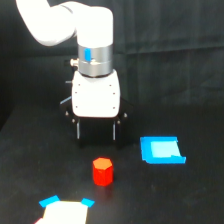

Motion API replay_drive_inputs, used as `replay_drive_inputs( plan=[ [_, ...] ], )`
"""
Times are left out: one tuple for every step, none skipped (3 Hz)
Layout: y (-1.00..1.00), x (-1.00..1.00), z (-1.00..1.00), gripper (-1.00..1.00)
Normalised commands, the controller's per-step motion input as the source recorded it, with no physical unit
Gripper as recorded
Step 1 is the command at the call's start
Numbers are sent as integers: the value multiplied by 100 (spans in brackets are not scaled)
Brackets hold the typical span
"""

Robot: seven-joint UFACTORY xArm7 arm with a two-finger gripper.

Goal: Pick up the red object from the table

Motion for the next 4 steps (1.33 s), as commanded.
replay_drive_inputs(
  plan=[
    [-100,41,22,100],
    [-100,-1,-20,100],
    [-100,2,-24,68],
    [-100,4,-1,57]
  ],
)
